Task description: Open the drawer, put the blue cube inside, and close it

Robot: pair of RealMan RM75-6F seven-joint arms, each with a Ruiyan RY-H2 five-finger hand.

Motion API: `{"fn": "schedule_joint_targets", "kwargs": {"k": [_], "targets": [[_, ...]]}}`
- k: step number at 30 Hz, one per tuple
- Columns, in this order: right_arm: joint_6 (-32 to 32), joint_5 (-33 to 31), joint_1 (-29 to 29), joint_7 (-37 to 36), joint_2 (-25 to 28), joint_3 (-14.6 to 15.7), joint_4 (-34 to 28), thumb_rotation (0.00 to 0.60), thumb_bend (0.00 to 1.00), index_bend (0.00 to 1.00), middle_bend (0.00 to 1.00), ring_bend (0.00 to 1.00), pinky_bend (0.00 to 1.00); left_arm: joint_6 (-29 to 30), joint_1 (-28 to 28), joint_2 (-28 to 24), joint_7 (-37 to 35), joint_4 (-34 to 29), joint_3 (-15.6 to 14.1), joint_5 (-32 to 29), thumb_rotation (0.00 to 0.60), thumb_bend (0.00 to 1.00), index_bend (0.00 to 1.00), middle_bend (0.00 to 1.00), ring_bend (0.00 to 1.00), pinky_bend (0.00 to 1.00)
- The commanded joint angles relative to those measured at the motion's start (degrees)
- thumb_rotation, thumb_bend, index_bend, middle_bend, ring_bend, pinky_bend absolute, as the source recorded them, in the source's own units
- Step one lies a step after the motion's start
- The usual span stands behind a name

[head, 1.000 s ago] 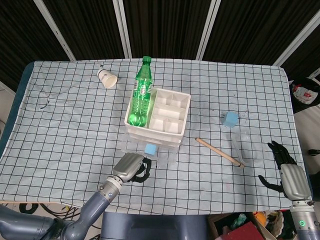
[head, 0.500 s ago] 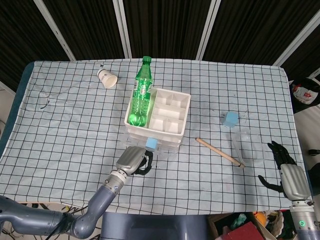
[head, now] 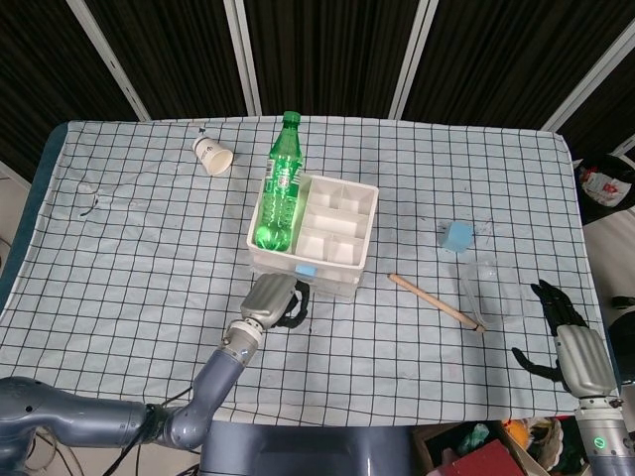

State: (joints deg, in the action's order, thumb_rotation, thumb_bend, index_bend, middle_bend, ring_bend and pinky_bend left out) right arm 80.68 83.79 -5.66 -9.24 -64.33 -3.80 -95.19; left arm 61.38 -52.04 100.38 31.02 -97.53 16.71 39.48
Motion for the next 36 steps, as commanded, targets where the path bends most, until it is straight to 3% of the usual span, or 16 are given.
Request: {"fn": "schedule_joint_targets", "kwargs": {"k": [1, 8, 13, 18, 22, 26, 32, 34, 36], "targets": [[-0.09, -0.11, -0.02, -0.24, 0.04, -0.04, 0.02, 0.6, 0.2, 0.0, 0.0, 0.0, 0.19, -0.36, -1.03, 0.99, -0.35, 2.03, 1.49, -2.09, 0.6, 0.4, 0.61, 1.0, 1.0, 0.97], [-0.36, -0.17, -0.1, -0.36, 0.14, 0.01, -0.02, 0.6, 0.2, 0.0, 0.0, 0.0, 0.19, -0.46, -2.12, 1.92, -0.52, 4.7, 2.37, -4.06, 0.6, 0.4, 0.61, 1.0, 1.0, 0.97], [-0.42, -0.26, -0.1, -0.52, 0.21, -0.02, 0.05, 0.6, 0.2, 0.0, 0.0, 0.0, 0.19, 0.15, -1.45, 1.07, -1.05, 3.26, 1.76, -4.01, 0.6, 0.4, 0.61, 1.0, 1.0, 0.97], [-0.39, -0.15, -0.09, -0.44, 0.29, 0.03, 0.07, 0.6, 0.2, 0.0, 0.0, 0.0, 0.19, 2.5, 1.37, -2.79, -1.74, -2.19, -0.83, -1.05, 0.6, 0.39, 0.6, 0.98, 0.97, 0.95], [-0.32, -0.2, -0.05, -0.24, 0.29, 0.03, 0.03, 0.6, 0.2, 0.0, 0.0, 0.0, 0.19, 6.08, 6.13, -10.29, -2.81, -10.03, -5.0, 4.56, 0.6, 0.36, 0.57, 0.89, 0.88, 0.86], [-0.11, -0.04, 0.0, 0.29, 0.22, 0.07, 0.05, 0.6, 0.2, 0.0, 0.0, 0.0, 0.19, 9.45, 11.68, -19.09, -5.88, -16.23, -9.27, 11.35, 0.6, 0.34, 0.53, 0.73, 0.71, 0.63], [0.25, 0.39, 0.09, 1.09, 0.12, 0.22, -0.01, 0.6, 0.2, 0.0, 0.0, 0.0, 0.19, 11.77, 18.65, -30.5, -12.45, -19.98, -15.08, 20.27, 0.6, 0.29, 0.43, 0.26, 0.19, 0.12], [0.5, 0.5, 0.14, 1.29, 0.04, 0.18, 0.01, 0.6, 0.2, 0.0, 0.0, 0.0, 0.19, 12.46, 20.85, -33.53, -15.11, -20.15, -16.82, 22.93, 0.6, 0.22, 0.27, 0.11, 0.05, 0.01], [0.72, 0.59, 0.2, 1.57, -0.04, 0.17, 0.09, 0.6, 0.2, 0.0, 0.0, 0.0, 0.19, 13.45, 23.01, -36.22, -16.79, -19.81, -18.89, 25.42, 0.6, 0.16, 0.09, 0.02, 0.0, 0.0]]}}
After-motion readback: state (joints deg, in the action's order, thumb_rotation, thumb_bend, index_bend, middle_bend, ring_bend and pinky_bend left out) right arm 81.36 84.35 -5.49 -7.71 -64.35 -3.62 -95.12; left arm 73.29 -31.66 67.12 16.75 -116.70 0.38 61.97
